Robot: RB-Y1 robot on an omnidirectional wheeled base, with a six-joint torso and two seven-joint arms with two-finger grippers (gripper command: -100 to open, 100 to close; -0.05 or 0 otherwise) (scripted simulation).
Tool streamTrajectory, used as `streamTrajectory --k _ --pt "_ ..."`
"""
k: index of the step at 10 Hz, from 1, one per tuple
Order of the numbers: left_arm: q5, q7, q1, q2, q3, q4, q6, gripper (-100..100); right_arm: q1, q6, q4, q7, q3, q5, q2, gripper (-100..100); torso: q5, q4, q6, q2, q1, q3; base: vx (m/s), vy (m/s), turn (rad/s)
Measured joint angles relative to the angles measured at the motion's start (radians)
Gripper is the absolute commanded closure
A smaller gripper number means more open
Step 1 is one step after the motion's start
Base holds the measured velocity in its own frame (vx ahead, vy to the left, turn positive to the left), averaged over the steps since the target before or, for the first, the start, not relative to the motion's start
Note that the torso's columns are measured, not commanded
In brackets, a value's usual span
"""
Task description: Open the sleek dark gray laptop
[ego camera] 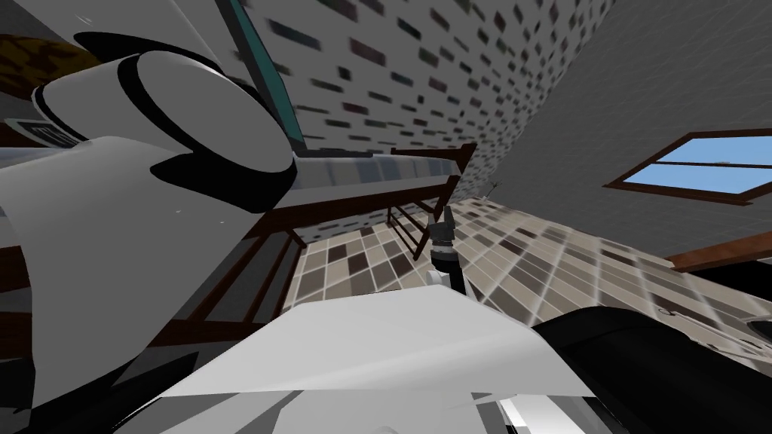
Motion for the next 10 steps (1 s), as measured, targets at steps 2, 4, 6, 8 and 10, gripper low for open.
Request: streamTrajectory --k 2,4,6,8,10 --pt "0.002 -0.038 -0.023 0.001 -0.032 0.038 0.004 100 0.0 0.0 0.0 0.0 0.0 0.0 0.0 0 0.0 0.0 0.001 0.001 0.002 0.0 0.028 -0.028 0.003" --pt "0.004 -0.071 -0.034 -0.004 -0.065 0.068 0.001 100 0.0 0.0 0.0 0.0 0.0 0.0 0.0 0 -0.001 0.0 0.001 0.001 -0.001 0.001 0.03 -0.028 -0.004" --pt "0.006 -0.112 -0.053 -0.004 -0.096 0.095 0.007 100 0.0 0.0 0.0 0.0 0.0 0.0 0.0 0 -0.001 -0.001 0.001 0.001 -0.002 0.0 0.018 -0.019 0.003" --pt "0.006 -0.111 -0.034 -0.007 -0.103 0.095 -0.002 -100 0.0 0.0 0.0 0.0 0.0 0.0 0.0 0 0.0 0.0 0.001 0.004 0.001 0.002 -0.061 -0.021 0.052" --pt "0.009 -0.09 0.002 -0.009 -0.115 0.116 -0.039 -100 0.0 0.0 0.0 0.0 0.0 0.0 0.0 0 -0.002 0.002 0.001 0.005 -0.003 0.003 -0.077 -0.032 0.019"
